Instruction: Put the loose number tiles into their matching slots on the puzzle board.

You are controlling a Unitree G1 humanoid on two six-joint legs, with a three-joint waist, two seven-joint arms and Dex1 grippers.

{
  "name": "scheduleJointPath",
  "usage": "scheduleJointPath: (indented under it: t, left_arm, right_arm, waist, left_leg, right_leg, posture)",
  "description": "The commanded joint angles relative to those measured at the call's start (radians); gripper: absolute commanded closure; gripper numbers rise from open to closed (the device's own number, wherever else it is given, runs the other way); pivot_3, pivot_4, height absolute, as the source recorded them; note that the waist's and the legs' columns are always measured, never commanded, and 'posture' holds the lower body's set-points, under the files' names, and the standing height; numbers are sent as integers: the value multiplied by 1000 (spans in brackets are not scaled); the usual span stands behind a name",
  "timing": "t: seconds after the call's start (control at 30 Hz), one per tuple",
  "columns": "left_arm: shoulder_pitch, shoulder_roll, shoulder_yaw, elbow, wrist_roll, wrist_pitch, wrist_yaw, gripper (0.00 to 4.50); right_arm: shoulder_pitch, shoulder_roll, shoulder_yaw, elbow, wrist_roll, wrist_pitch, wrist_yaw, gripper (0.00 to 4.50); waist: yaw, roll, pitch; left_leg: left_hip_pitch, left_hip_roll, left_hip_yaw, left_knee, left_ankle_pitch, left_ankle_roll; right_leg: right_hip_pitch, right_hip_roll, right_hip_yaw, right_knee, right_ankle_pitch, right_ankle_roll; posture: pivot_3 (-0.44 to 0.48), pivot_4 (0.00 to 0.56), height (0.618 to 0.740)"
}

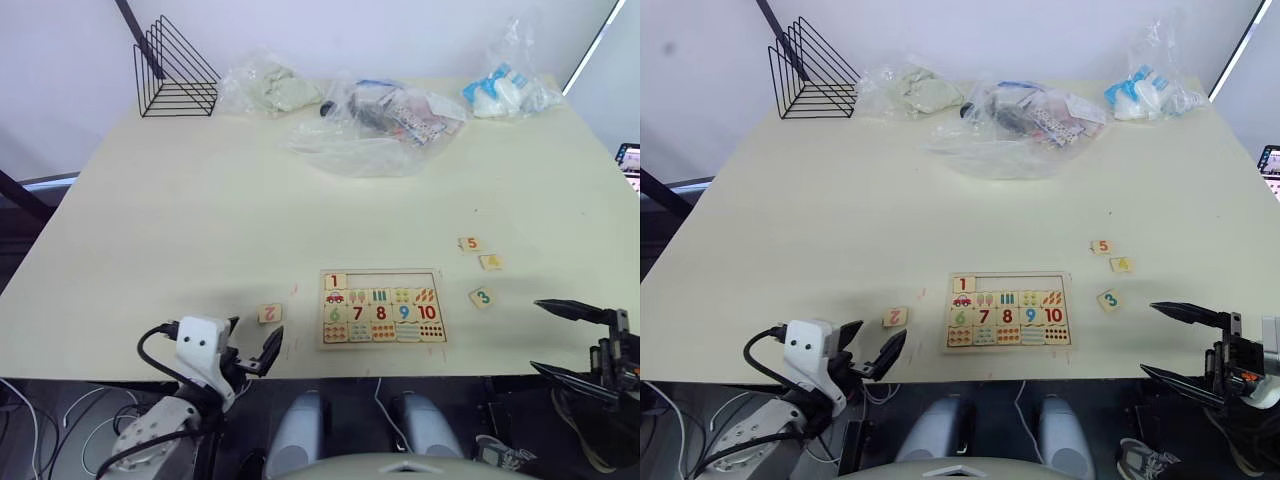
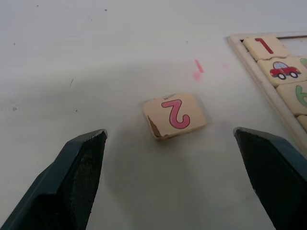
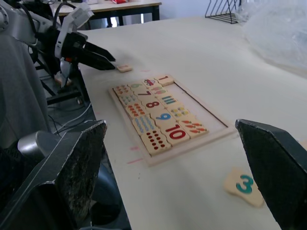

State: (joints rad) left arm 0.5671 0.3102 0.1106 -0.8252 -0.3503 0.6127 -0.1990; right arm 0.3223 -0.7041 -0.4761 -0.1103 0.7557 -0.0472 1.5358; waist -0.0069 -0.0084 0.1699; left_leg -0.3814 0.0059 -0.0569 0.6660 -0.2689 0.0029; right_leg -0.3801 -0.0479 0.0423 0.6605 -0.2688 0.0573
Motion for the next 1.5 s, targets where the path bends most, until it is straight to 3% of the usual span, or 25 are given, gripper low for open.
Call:
scheduleJointPath:
  t: [0.03, 0.23, 0.8, 0.93, 1.03, 1.1, 1.3, 1.5]
  left_arm:
    - [-20, -23, -56, -69, 64, 17, 75, 12]
    - [-68, -102, -104, -58, 100, 62, 168, 12]
    - [-140, -156, -139, -93, 161, 272, 264, 12]
    - [-146, -169, -138, -84, 164, 272, 264, 781]
    - [-152, -172, -138, -72, 167, 268, 258, 2311]
    - [-153, -180, -137, -63, 163, 263, 254, 2814]
    - [-172, -118, -100, -34, 151, 242, 170, 2911]
    - [-333, 130, 71, 166, 22, 95, -179, 2911]
  right_arm:
    - [-6, 0, -8, -25, 14, 0, 5, 0]
    - [-12, 8, -2, -23, 9, -5, 6, 0]
    - [-34, 5, -7, -18, 7, -1, 4, 0]
    - [-41, 6, -4, -16, 5, -3, 3, 0]
    - [-47, 8, -3, -17, 3, -2, -2, 0]
    - [-48, 10, -2, -22, 3, 0, -8, 0]
    - [-36, 18, 5, -40, 2, 2, -22, 0]
    - [-37, 37, 30, -63, -1, 4, -47, 0]
  waist:
    - [0, 0, 0]
    - [-1, 0, 0]
    - [-2, 0, 0]
    - [-2, 1, 0]
    - [-1, 0, 0]
    - [0, 1, 0]
    - [1, 1, -1]
    - [3, 2, -1]
  left_leg:
    - [0, 0, 0, 0, 0, 0]
    - [0, 0, 0, 0, 0, 0]
    - [0, -1, 0, 0, 0, 0]
    - [0, -1, 0, 0, 0, 0]
    - [0, -1, 0, 0, 0, 0]
    - [0, -1, 0, 0, 0, 0]
    - [0, -1, 0, 0, 0, 0]
    - [0, -2, 0, 0, 0, 0]
  right_leg:
    - [0, 0, 0, 0, 0, 0]
    - [0, 0, 0, 0, 0, 0]
    - [0, 0, 0, 0, 1, 1]
    - [0, 0, 0, 0, 1, 1]
    - [0, 0, 0, 0, 1, 1]
    - [0, 0, 0, 0, 1, 1]
    - [0, 0, 0, 0, 0, 0]
    - [0, 0, -2, 1, -1, -1]
  posture:
    - [0, 150, 740]
    - [0, 150, 740]
    - [0, 150, 740]
    - [0, 150, 740]
    - [0, 150, 740]
    - [0, 150, 740]
    - [0, 150, 740]
    - [0, 150, 740]
